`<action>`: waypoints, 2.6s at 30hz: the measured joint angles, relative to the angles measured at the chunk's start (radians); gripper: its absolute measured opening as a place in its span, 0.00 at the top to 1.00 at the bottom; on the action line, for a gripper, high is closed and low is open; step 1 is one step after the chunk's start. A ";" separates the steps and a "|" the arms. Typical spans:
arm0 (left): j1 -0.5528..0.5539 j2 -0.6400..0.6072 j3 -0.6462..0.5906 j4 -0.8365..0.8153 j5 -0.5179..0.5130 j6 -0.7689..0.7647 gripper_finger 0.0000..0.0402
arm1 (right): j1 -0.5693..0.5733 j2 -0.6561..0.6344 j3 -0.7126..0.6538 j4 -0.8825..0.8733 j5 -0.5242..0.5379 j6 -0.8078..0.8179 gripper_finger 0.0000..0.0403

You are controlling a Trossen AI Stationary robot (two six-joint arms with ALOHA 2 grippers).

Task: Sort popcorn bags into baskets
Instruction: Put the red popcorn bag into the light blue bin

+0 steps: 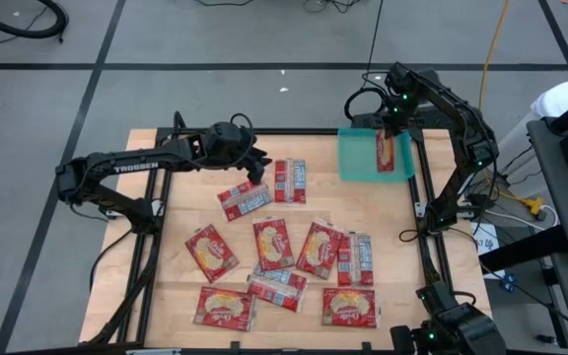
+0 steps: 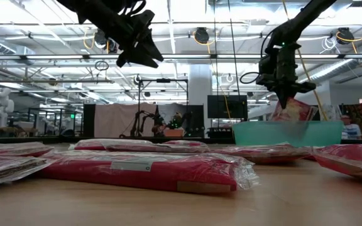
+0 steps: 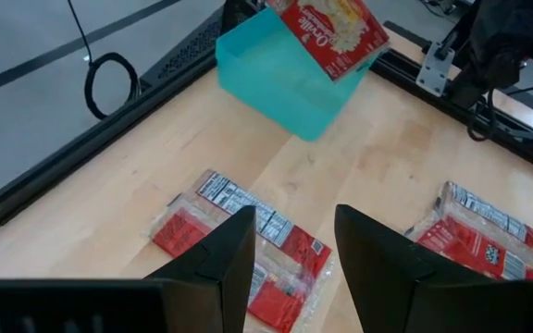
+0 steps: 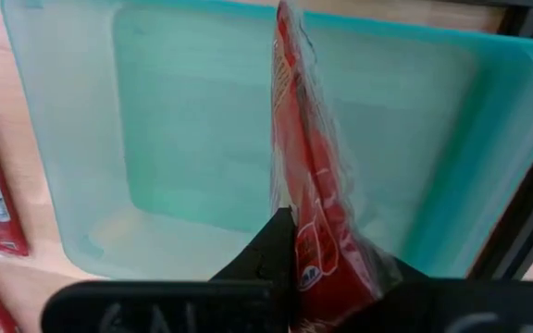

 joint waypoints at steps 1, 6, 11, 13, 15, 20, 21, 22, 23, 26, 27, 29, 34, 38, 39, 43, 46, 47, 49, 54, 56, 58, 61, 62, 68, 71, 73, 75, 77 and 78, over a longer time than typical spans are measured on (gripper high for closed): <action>0.002 0.000 0.000 0.000 0.000 0.001 0.62 | 0.000 0.000 0.000 0.000 0.000 0.000 0.94; 0.017 0.000 0.000 0.000 0.000 0.009 0.62 | 0.015 0.001 -0.016 0.005 0.048 0.000 0.90; 0.032 0.000 0.000 0.000 0.020 0.009 0.62 | 0.036 0.001 -0.039 0.009 0.090 0.003 0.86; 0.034 0.000 0.000 0.000 0.024 0.010 0.62 | 0.041 0.001 -0.040 0.010 0.104 0.008 0.84; 0.034 0.000 0.000 0.000 0.024 0.015 0.62 | 0.042 0.001 -0.040 0.017 0.123 0.020 0.81; 0.034 0.000 0.000 0.000 0.034 0.023 0.62 | 0.043 0.001 -0.040 0.029 0.130 0.041 0.74; 0.034 0.000 0.000 0.000 0.039 0.023 0.62 | 0.042 0.001 -0.040 0.031 0.131 0.044 0.72; 0.034 0.000 0.000 -0.001 0.046 0.023 0.62 | 0.042 0.001 -0.040 0.031 0.131 0.045 0.71; 0.034 0.000 0.000 -0.001 0.050 0.020 0.62 | 0.043 0.001 -0.040 0.030 0.131 0.045 0.70; 0.034 0.000 0.000 -0.001 0.053 0.012 0.62 | 0.054 0.001 -0.040 0.018 0.154 0.044 0.67; 0.034 0.000 0.000 -0.001 0.053 0.012 0.62 | 0.059 0.001 -0.040 0.011 0.159 0.041 0.67; 0.034 0.000 0.000 -0.001 0.053 0.011 0.62 | 0.072 0.001 -0.040 -0.002 0.183 0.036 0.67; 0.034 0.000 0.000 -0.002 0.053 0.012 0.62 | 0.106 0.001 -0.040 0.006 0.224 -0.012 0.67; 0.034 0.000 0.000 -0.002 0.052 0.017 0.62 | 0.144 0.001 -0.040 0.037 0.152 -0.031 0.69; 0.034 0.000 0.000 -0.002 0.052 0.024 0.62 | 0.159 0.001 -0.040 0.053 0.150 -0.017 0.70; 0.034 0.012 0.001 -0.003 0.052 0.042 0.62 | 0.213 0.001 -0.045 0.146 0.151 0.017 0.77; 0.034 0.032 0.001 -0.011 0.052 0.044 0.62 | 0.240 0.000 -0.092 0.247 0.131 0.046 0.83; 0.034 0.040 0.001 -0.006 0.052 0.051 0.62 | 0.246 0.000 -0.114 0.276 0.111 0.047 0.86; 0.034 0.055 0.001 -0.003 0.052 0.060 0.62 | 0.255 0.000 -0.161 0.327 0.083 0.034 0.90; 0.034 0.070 0.001 0.006 0.052 0.060 0.62 | 0.266 0.000 -0.296 0.454 0.074 0.016 0.99; 0.034 0.069 0.001 0.012 0.052 0.070 0.62 | 0.266 0.000 -0.348 0.496 0.072 0.018 0.99; 0.034 0.069 0.001 0.010 0.048 0.078 0.62 | 0.265 0.000 -0.393 0.516 0.078 0.018 0.98; 0.036 0.069 0.001 0.011 0.045 0.094 0.62 | 0.263 0.000 -0.444 0.523 0.108 0.021 0.99; 0.036 0.069 0.001 0.010 0.045 0.095 0.62 | 0.262 -0.001 -0.455 0.523 0.113 0.019 0.99; 0.036 0.069 0.001 0.010 0.041 0.094 0.62 | 0.248 -0.002 -0.471 0.506 0.132 0.031 1.00; 0.036 0.069 0.001 0.010 0.041 0.094 0.62 | 0.240 -0.002 -0.472 0.503 0.149 0.070 1.00; 0.036 0.069 0.001 0.010 0.041 0.094 0.62 | 0.234 -0.002 -0.472 0.493 0.156 0.094 1.00; 0.036 0.069 0.001 0.010 0.041 0.090 0.62 | 0.230 -0.004 -0.472 0.467 0.195 0.119 1.00; 0.036 0.069 0.001 0.007 0.041 0.086 0.62 | 0.229 -0.011 -0.474 0.438 0.269 0.124 1.00; 0.036 0.069 0.001 0.006 0.040 0.084 0.62 | 0.228 -0.018 -0.476 0.424 0.312 0.124 1.00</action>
